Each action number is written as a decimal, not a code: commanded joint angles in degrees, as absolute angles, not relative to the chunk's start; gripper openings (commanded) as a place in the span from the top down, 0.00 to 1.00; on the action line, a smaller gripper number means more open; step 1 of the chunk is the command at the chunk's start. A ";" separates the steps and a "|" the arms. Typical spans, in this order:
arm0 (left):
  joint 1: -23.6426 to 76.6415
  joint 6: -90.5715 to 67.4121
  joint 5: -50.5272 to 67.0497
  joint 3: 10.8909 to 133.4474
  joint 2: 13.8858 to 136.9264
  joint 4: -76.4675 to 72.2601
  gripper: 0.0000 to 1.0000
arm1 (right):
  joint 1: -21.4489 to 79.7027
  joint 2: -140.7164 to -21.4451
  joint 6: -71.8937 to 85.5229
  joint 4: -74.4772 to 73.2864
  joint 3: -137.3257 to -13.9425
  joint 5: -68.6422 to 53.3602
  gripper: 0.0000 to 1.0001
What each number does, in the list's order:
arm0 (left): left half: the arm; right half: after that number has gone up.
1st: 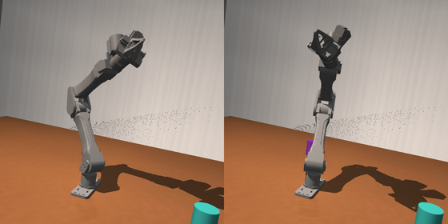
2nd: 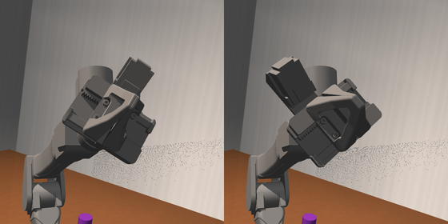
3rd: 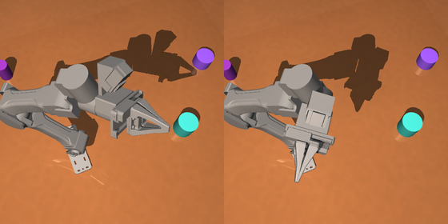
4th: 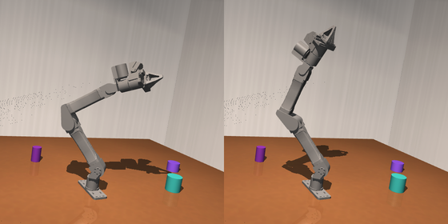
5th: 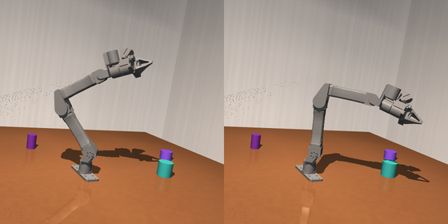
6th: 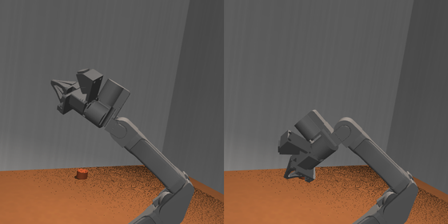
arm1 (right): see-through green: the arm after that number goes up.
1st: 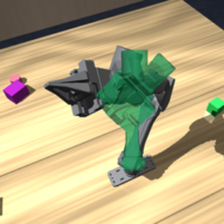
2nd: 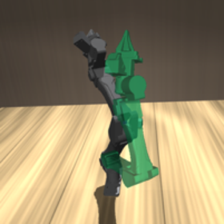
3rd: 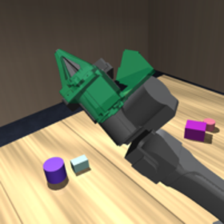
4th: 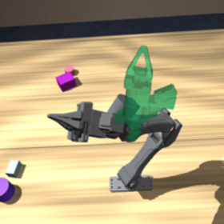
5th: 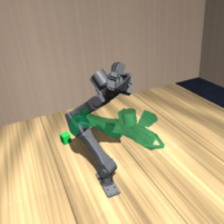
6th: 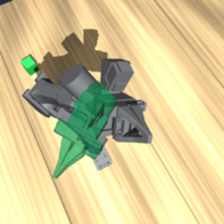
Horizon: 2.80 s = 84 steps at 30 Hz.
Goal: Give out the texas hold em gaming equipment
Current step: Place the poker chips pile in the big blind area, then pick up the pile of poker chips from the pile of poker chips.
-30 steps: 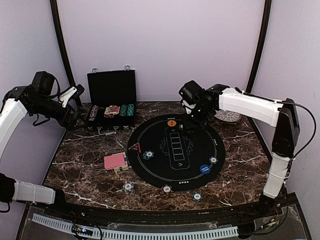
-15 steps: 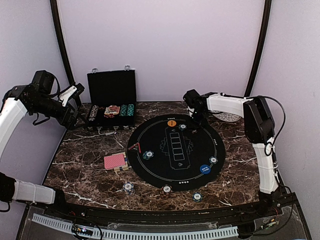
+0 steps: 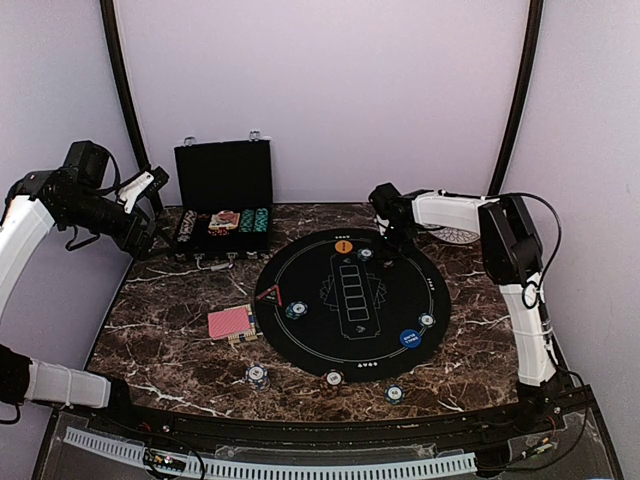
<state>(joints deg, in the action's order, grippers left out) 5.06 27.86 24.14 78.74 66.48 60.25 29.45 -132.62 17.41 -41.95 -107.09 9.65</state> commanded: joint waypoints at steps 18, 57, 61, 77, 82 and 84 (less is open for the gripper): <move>5.27 28.51 24.69 80.51 66.23 62.75 0.01 | 33.45 -118.45 15.48 -41.25 -104.54 10.53 0.35; 5.49 28.52 26.00 79.37 64.60 62.76 0.01 | 75.23 -107.11 24.34 -44.55 -78.48 2.33 0.11; 5.45 28.56 25.91 79.41 64.67 62.59 0.01 | 74.85 -107.94 23.67 -44.54 -78.40 2.31 0.16; 5.45 28.76 25.37 79.30 64.70 62.46 0.01 | 74.09 -109.25 22.12 -46.04 -80.77 2.36 0.37; 5.54 28.59 25.40 79.21 64.78 62.15 0.01 | 74.09 -109.25 22.07 -46.57 -80.96 2.35 0.40; 5.48 28.61 25.36 79.15 64.73 62.14 0.01 | 74.09 -109.25 22.06 -46.57 -80.95 2.31 0.43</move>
<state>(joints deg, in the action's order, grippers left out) 5.17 27.92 24.62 78.76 65.65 61.43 74.30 -109.32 21.96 -45.76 -79.40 2.52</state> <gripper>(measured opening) 0.988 0.595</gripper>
